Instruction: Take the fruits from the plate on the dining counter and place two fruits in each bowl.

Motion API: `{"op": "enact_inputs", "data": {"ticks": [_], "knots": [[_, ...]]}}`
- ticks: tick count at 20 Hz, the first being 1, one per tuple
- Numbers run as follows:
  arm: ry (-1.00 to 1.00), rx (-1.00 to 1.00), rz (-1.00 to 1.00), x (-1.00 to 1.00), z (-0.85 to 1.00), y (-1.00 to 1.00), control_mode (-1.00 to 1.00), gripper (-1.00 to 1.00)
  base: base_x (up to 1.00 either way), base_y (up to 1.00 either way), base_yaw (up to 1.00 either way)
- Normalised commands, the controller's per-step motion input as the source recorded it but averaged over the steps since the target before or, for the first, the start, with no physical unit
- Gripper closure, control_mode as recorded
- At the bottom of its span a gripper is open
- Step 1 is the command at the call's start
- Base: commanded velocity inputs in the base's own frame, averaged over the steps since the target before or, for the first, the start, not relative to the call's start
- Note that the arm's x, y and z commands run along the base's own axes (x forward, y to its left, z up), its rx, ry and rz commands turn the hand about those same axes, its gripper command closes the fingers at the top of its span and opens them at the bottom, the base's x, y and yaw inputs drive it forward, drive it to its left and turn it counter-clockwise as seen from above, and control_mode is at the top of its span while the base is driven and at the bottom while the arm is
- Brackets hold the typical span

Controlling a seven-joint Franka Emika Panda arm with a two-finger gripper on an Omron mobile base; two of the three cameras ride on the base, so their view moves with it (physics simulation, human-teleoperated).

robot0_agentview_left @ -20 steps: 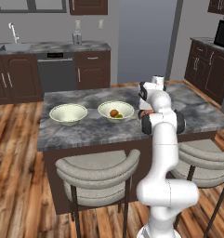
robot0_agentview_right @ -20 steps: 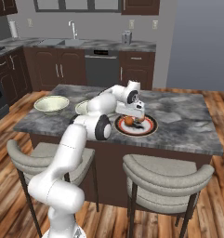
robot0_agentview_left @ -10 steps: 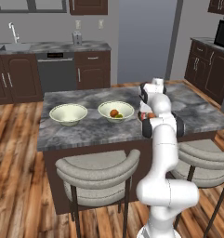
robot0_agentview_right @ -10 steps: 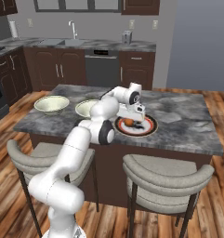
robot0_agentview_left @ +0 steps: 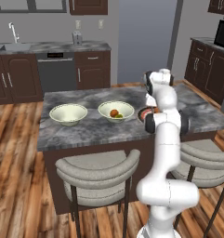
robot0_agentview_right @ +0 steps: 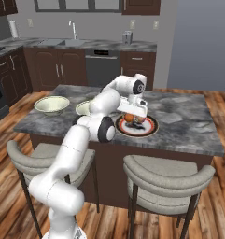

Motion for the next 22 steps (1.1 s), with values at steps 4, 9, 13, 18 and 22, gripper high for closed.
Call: {"op": "enact_inputs", "data": {"ticks": [4, 9, 13, 18, 22], "knots": [[-0.02, -0.05, 0.00, -1.00, 0.73, 0.78, -1.00, 1.00, 0.00, 0.00, 0.00], [-0.39, -0.16, 0.00, -1.00, 0.15, 1.00, -1.00, 1.00, 0.00, 0.00, 0.00], [-0.80, -0.16, 0.00, -1.00, 0.08, 0.99, -1.00, 1.00, 0.00, 0.00, 0.00], [-0.98, -0.13, 0.00, -1.00, 0.07, 0.89, -1.00, 1.00, 0.00, 0.00, 0.00], [-0.47, 0.00, 0.08, -0.35, 0.43, 0.54, -1.00, 1.00, 0.00, 0.00, 0.00]]}}
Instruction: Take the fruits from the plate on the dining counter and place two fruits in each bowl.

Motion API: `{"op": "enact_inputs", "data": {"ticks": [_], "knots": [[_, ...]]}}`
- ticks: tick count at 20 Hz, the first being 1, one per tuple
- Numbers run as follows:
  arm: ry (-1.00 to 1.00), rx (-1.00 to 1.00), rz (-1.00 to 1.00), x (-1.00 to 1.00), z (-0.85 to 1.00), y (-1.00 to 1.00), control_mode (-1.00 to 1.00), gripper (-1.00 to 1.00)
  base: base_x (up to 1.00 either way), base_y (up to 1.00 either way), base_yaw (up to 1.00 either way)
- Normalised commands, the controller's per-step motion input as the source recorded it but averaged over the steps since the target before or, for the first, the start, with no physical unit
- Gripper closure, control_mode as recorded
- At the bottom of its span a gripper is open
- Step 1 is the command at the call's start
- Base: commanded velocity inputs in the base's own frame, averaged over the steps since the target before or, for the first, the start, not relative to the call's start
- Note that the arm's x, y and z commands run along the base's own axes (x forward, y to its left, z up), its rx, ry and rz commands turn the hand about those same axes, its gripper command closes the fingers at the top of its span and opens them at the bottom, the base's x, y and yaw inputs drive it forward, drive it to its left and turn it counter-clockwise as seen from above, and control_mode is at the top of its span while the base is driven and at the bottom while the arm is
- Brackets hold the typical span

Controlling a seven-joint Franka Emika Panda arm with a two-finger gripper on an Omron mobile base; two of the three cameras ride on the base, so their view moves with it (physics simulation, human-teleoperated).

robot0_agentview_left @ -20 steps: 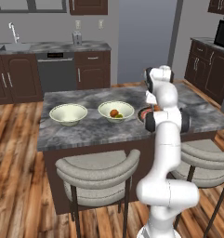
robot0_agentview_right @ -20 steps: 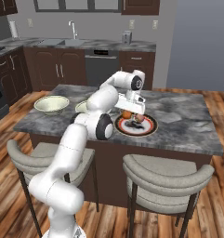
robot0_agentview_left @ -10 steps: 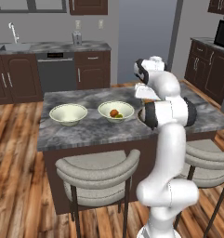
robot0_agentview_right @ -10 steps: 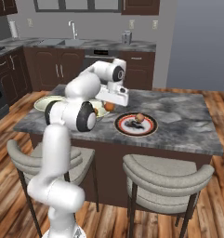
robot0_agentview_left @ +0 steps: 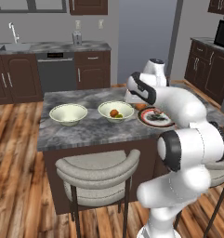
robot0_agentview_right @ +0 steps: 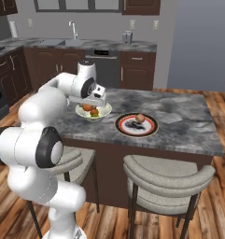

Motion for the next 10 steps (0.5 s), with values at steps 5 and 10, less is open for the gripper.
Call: {"op": "enact_inputs", "data": {"ticks": [5, 10], "knots": [[0.01, 0.00, 0.25, 0.10, 0.09, 0.49, -1.00, 1.00, 0.00, 0.00, 0.00], [0.17, -0.01, 0.18, 0.02, 0.36, 0.40, -1.00, 1.00, 0.00, 0.00, 0.00]]}}
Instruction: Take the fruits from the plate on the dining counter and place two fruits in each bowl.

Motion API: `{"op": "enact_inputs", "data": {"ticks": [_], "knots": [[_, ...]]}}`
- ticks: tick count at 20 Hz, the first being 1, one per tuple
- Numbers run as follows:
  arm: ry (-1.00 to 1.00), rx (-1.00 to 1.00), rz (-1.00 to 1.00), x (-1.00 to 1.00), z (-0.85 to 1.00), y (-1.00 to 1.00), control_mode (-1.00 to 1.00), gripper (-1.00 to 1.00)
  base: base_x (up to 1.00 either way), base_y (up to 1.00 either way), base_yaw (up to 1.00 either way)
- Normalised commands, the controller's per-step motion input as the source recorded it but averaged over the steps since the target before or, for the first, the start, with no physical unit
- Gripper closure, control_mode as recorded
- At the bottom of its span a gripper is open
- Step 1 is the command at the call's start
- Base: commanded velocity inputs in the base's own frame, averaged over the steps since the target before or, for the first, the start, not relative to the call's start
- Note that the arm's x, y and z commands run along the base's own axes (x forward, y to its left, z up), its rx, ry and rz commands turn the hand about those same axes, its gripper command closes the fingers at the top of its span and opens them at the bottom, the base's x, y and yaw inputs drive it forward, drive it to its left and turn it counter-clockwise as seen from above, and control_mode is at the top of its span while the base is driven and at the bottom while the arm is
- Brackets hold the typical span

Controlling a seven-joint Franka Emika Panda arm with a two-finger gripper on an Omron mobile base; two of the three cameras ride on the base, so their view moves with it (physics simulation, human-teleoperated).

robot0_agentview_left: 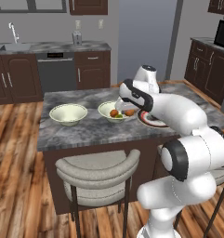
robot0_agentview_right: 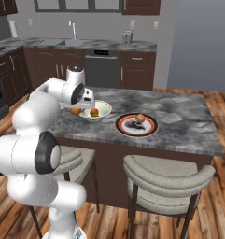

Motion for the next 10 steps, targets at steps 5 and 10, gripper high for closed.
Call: {"op": "enact_inputs", "data": {"ticks": [5, 10], "knots": [[0.19, -0.08, 0.04, 0.00, 0.20, 0.34, -1.00, 1.00, 0.00, 0.00, 0.00], [0.04, -0.06, 0.12, 0.23, 0.00, 0.76, -1.00, 1.00, 0.00, 0.00, 0.00]]}}
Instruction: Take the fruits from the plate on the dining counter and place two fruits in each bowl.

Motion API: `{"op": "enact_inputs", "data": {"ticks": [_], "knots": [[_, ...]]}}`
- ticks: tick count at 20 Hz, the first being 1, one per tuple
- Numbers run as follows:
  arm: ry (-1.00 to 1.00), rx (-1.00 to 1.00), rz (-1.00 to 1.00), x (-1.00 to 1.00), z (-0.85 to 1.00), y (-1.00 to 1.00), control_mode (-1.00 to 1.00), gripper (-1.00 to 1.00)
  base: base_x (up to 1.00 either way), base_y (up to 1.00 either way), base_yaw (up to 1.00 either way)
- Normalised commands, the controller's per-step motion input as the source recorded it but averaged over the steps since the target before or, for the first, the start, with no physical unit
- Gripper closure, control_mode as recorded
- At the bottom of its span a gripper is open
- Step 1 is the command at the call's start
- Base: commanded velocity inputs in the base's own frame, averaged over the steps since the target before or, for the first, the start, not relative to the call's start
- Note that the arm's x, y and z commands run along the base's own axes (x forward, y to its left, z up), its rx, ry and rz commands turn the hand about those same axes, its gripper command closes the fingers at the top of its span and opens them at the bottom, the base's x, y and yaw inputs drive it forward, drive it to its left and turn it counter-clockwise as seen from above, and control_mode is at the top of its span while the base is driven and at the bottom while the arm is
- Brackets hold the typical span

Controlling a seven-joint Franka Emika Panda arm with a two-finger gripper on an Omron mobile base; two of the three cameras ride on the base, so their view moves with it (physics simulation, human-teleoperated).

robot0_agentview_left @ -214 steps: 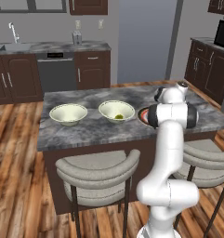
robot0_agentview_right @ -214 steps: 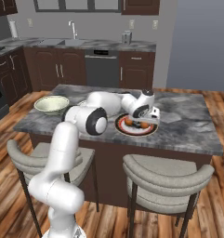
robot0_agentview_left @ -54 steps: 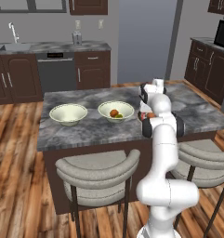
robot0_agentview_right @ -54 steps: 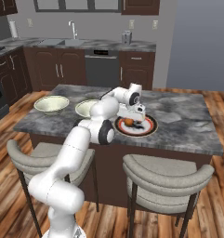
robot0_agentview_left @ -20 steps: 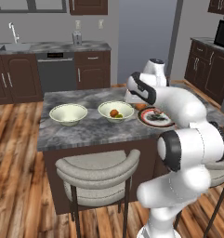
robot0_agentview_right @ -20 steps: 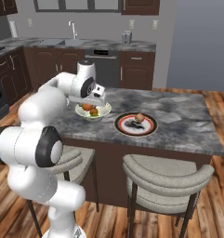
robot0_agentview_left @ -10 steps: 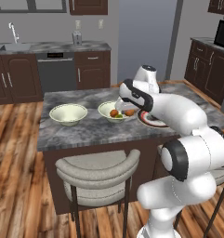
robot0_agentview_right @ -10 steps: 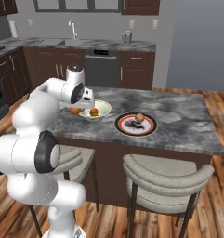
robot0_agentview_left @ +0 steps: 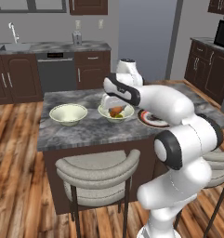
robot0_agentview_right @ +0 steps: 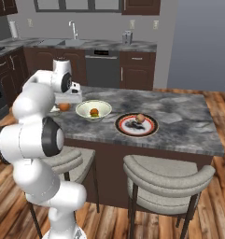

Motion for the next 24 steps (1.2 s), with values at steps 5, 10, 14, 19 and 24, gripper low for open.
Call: {"op": "enact_inputs", "data": {"ticks": [5, 10, 14, 19, 24], "knots": [[0.02, -0.01, 0.08, -0.05, 0.00, 0.04, -1.00, 1.00, 0.00, 0.00, 0.00], [0.00, 0.00, 0.00, -0.26, 0.00, -0.18, -1.00, 1.00, 0.00, 0.00, 0.00], [0.00, 0.00, 0.00, -0.05, 0.00, 0.00, 1.00, 1.00, -0.03, 0.04, 0.00], [0.00, 0.00, 0.00, 0.00, 0.00, 0.00, 1.00, 1.00, -0.14, 0.87, -0.03], [0.00, 0.00, 0.00, 0.00, 0.00, 0.00, 1.00, 1.00, 0.31, 0.63, -0.01]]}}
